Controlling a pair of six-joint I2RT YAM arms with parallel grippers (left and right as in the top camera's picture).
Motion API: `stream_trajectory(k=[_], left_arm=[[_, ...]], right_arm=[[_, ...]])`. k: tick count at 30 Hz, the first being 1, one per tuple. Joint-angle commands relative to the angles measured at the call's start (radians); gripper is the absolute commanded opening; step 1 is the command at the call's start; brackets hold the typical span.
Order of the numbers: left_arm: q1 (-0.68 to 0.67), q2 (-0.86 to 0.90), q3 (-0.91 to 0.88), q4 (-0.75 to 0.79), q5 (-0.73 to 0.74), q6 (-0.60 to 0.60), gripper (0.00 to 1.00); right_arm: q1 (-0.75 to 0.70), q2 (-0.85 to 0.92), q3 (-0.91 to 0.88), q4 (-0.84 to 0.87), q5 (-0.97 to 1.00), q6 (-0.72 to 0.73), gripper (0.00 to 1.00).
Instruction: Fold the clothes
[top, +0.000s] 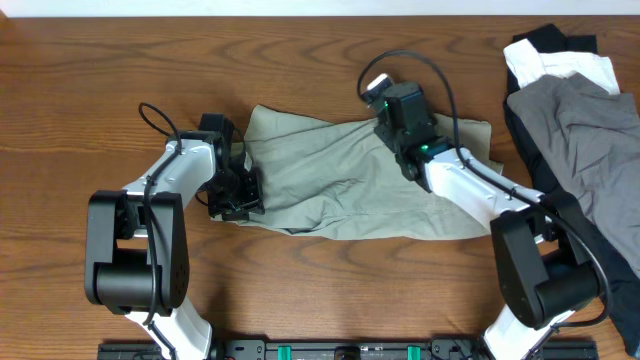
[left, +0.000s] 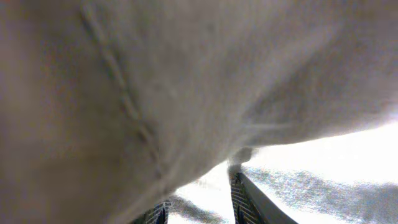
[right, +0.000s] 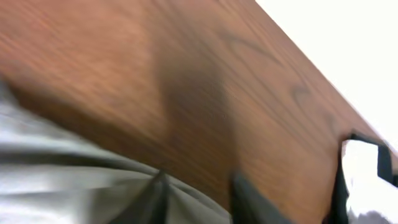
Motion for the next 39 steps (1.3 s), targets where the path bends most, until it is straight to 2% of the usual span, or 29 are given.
stream_trajectory(k=[1,7,12,16,24,29,39], left_arm=[[0.006,0.065,-0.047,0.028,-0.090,0.002,0.35],[0.006,0.065,-0.047,0.028,-0.090,0.002,0.36],[0.006,0.065,-0.047,0.040,-0.090,0.002,0.35],[0.006,0.065,-0.047,0.048,-0.090,0.002,0.36],[0.006,0.045,-0.042,0.061,-0.090,0.002,0.36],[0.006,0.000,-0.039,0.094,-0.090,0.002,0.36],[0.006,-0.087,-0.039,0.154,-0.091,-0.010,0.36]], right_arm=[[-0.020,0.003,0.001,-0.014,0.053,0.066,0.38],[-0.005,-0.079,0.001,-0.127,0.066,0.105,0.39],[-0.001,-0.154,0.001,-0.356,-0.084,0.214,0.27],[-0.021,-0.138,-0.006,-0.497,-0.113,0.370,0.22],[-0.027,-0.065,-0.047,-0.560,-0.238,0.407,0.18],[-0.028,-0.030,-0.067,-0.569,-0.250,0.436,0.19],[-0.028,0.000,-0.077,-0.590,-0.273,0.436,0.17]])
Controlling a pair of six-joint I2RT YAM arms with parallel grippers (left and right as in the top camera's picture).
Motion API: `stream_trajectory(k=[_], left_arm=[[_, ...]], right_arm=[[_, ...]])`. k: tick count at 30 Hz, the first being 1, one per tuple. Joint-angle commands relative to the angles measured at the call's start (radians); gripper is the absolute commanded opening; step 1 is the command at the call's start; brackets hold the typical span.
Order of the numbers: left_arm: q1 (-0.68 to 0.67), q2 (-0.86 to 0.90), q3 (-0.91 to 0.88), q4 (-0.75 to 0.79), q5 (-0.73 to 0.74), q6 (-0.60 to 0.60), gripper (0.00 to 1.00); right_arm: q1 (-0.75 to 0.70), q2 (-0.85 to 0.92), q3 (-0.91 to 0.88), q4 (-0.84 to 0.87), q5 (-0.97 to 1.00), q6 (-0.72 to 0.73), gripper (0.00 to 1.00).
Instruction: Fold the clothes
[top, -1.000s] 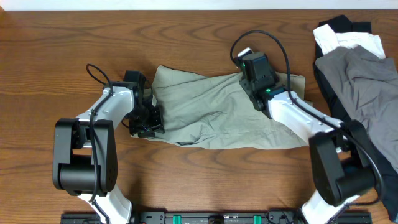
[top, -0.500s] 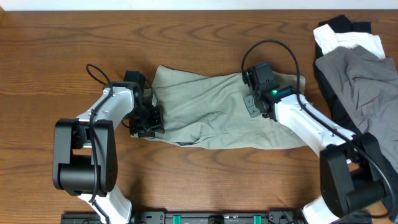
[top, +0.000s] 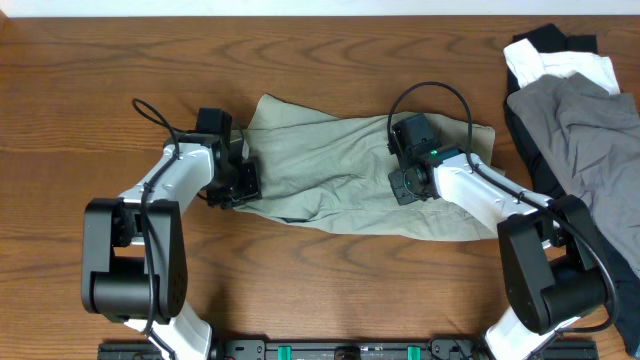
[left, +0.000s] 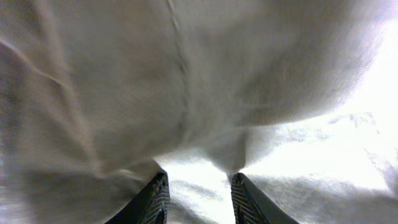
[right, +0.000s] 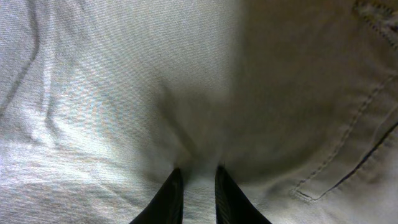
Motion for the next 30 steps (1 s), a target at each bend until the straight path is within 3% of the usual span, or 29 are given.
stream_trajectory(k=[1,10,19,30], left_arm=[[0.006,-0.051,-0.014,-0.003,-0.035,-0.010,0.36],[0.006,-0.181,-0.014,0.017,-0.098,-0.037,0.36],[0.005,-0.170,-0.027,-0.002,-0.144,-0.045,0.36],[0.005,-0.169,-0.034,0.095,-0.171,-0.044,0.33]], right_arm=[[-0.006,0.029,-0.015,-0.010,-0.021,0.017,0.17],[-0.006,0.030,-0.015,-0.008,-0.017,0.016,0.17],[-0.006,0.029,-0.015,-0.008,-0.017,0.016,0.17],[-0.006,0.029,-0.015,-0.013,-0.018,0.016,0.17]])
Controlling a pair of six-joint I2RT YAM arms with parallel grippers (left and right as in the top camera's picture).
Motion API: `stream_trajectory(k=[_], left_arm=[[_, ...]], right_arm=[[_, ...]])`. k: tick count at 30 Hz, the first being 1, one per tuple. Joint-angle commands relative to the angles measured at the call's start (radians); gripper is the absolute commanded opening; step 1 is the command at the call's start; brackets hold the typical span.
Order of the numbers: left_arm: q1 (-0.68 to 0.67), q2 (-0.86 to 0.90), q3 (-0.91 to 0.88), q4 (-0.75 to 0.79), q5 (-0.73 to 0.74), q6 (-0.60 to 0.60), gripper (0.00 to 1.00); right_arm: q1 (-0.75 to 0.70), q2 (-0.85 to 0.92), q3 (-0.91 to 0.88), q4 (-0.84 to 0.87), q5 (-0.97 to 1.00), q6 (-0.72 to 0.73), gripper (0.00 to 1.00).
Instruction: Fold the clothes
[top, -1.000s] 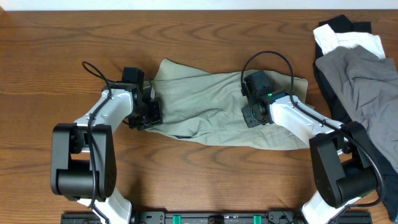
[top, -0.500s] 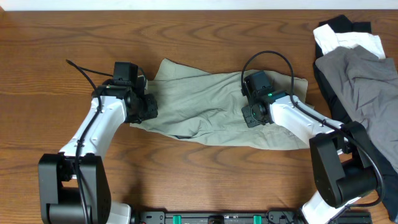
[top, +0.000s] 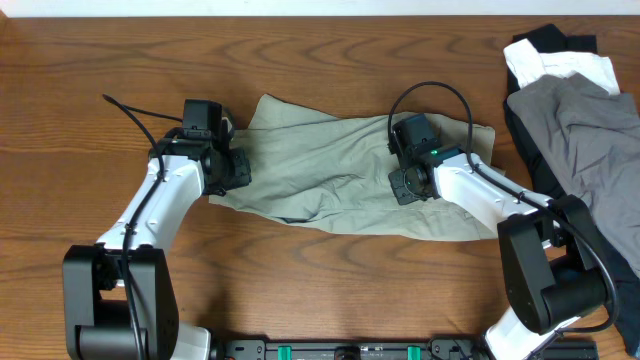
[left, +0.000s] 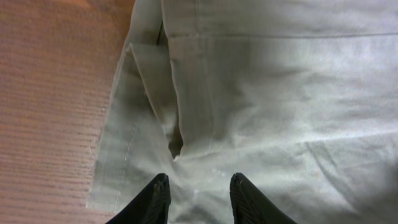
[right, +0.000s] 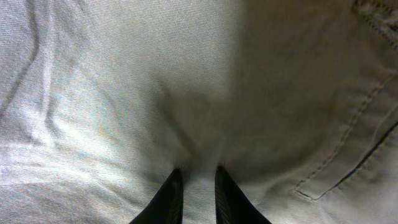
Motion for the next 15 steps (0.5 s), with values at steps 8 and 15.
stream_trajectory(k=[8,15], left_arm=[[0.004,0.051,-0.032,0.050,-0.023,-0.010,0.31],[0.004,0.111,-0.031,0.087,-0.021,-0.010,0.08]], right_arm=[[-0.006,0.029,-0.015,-0.014,-0.015,0.013,0.17],[-0.006,0.029,-0.015,-0.015,-0.015,0.013,0.17]])
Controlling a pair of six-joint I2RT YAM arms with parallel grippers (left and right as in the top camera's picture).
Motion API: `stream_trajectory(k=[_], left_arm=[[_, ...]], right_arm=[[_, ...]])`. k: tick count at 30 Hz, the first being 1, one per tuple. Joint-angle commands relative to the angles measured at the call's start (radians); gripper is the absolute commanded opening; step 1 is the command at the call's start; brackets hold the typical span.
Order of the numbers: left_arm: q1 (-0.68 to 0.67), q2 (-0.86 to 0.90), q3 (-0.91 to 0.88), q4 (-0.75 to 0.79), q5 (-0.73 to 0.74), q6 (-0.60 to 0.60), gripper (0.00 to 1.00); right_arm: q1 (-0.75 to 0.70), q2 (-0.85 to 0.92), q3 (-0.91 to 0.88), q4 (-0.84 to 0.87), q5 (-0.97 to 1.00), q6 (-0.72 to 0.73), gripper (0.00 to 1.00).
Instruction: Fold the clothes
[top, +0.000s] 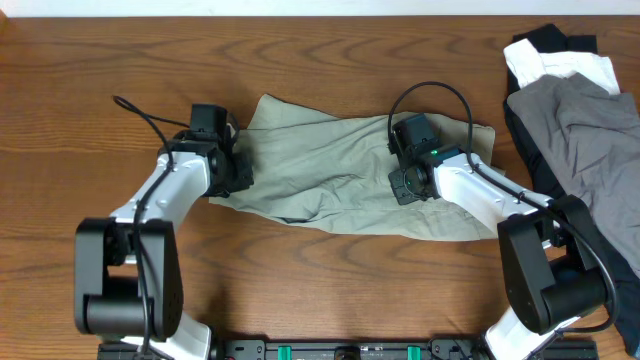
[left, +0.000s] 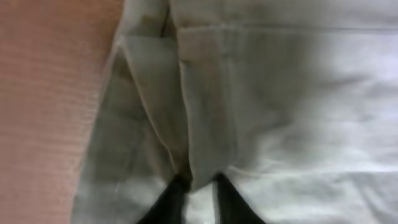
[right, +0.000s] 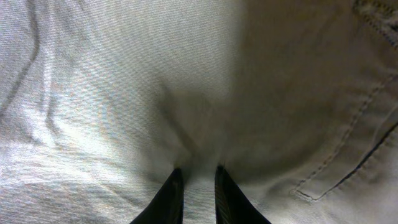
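Note:
A khaki garment (top: 320, 185) with a stitched pocket (right: 348, 168) lies spread across the middle of the wooden table (top: 90, 80). My left gripper (top: 232, 172) sits at its left edge. In the left wrist view the narrow left gripper (left: 194, 180) pinches a raised fold of the hem (left: 202, 118). My right gripper (top: 405, 187) presses down on the garment right of its middle. Close up, the right gripper (right: 196, 171) is shut on a small pinch of cloth.
A pile of other clothes lies at the table's right edge: a grey piece (top: 580, 130) on top, with white cloth (top: 560, 65) and black cloth (top: 560, 42) behind it. Bare wood surrounds the khaki garment at the left, front and back.
My left gripper's jaws, which stood apart over the garment's left hem, have come together on a fold of that hem. The right gripper and the garment have not moved.
At first my right gripper was at the garment's back edge and my left at its front left corner with cloth over its camera. Then the right was shut on cloth near the middle. The left later stood open over the left hem and now grips it.

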Motion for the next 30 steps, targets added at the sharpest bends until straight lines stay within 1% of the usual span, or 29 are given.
stream_trajectory(k=[1,6,9,13,17,18,19,20,21,23,25,30], left_arm=[[0.004,0.004,-0.005,0.014,-0.007,0.005,0.06],[0.004,-0.047,0.025,0.011,-0.005,0.005,0.06],[0.005,-0.097,0.038,0.042,-0.005,0.005,0.06],[0.005,-0.143,0.039,0.169,-0.010,0.005,0.06],[0.005,-0.121,0.039,0.360,-0.013,0.004,0.07],[0.005,-0.104,0.039,0.421,-0.014,0.004,0.16],[0.005,-0.088,0.039,0.469,-0.014,-0.008,0.35],[0.005,-0.067,0.039,0.513,-0.017,-0.032,0.49],[0.005,-0.053,0.039,0.536,-0.016,-0.061,0.53],[0.005,-0.034,0.039,0.538,-0.014,-0.103,0.54],[0.005,-0.030,0.039,0.491,-0.009,-0.098,0.59],[0.005,-0.039,0.039,0.335,0.001,-0.088,0.59]], right_arm=[[-0.006,0.029,-0.015,-0.014,-0.014,0.013,0.17],[-0.006,0.029,-0.015,-0.014,-0.014,0.013,0.16],[-0.006,0.029,-0.015,-0.014,-0.014,0.014,0.16],[-0.006,0.029,-0.015,-0.014,-0.014,0.014,0.16],[-0.006,0.029,-0.015,-0.014,-0.014,0.014,0.16],[-0.006,0.029,-0.015,-0.015,-0.014,0.014,0.17],[-0.006,0.029,-0.015,-0.015,-0.015,0.014,0.16],[-0.006,0.029,-0.015,-0.014,-0.015,0.014,0.16],[-0.006,0.029,-0.015,-0.014,-0.015,0.014,0.16],[-0.006,0.029,-0.015,-0.016,-0.015,0.014,0.16],[-0.006,0.029,-0.015,-0.020,-0.015,0.014,0.17],[-0.006,0.029,-0.015,-0.022,-0.015,0.014,0.17]])
